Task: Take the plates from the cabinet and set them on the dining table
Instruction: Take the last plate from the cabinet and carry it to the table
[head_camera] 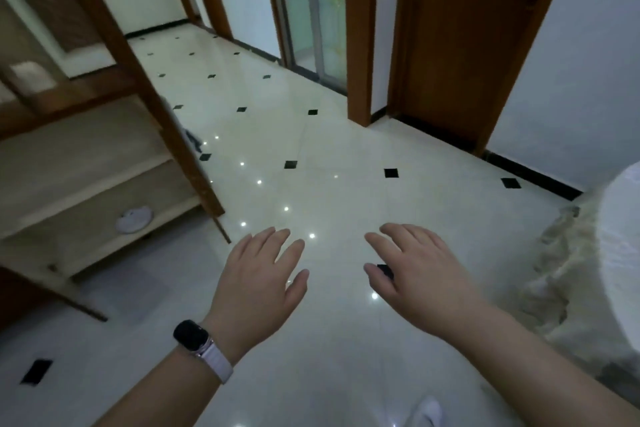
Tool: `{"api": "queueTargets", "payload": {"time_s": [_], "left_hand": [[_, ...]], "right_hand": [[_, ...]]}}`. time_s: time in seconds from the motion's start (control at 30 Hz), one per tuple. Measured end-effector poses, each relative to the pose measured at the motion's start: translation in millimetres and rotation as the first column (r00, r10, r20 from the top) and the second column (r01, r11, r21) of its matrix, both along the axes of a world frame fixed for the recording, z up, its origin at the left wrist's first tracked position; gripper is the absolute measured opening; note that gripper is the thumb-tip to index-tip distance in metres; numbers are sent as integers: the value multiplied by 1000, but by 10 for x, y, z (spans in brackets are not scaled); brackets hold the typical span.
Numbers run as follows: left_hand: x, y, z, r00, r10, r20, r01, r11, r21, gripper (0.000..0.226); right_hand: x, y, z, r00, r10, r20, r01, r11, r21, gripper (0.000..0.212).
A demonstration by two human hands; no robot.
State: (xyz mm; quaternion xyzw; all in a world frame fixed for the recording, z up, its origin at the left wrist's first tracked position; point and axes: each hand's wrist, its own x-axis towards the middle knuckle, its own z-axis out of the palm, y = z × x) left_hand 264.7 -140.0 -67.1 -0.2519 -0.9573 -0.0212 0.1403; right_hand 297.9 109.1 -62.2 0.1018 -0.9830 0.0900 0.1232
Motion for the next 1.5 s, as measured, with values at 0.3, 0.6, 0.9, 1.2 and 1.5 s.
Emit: {"api": "queueTargets", "payload": {"time_s": [0.3,0.6,0.9,1.2,1.5], "left_hand": [[621,-1657,65,926,378,-7,-377,924,64,43],[786,-2629,-72,782,622,35,-623,780,61,45],[-215,-3335,-287,702,694,160,-700,714,-23,51],[-1250,-4023,-184,658,737,151,-743,669,-26,50],[-1643,-4795,-230,618,772,147,-777,629,-35,48]], "right_hand": [[-291,-1729,164,932,361,-25,-358,931,78,48],[-785,-2950,41,810,585,29,-584,804,107,49],[-1889,-3766,-242,778,619,105,-628,771,104,49],[-3107,-4556,-115,756,641,135,-654,747,117,50],[-3598,-5300,-153,733,657,179,-679,722,129,50]]}}
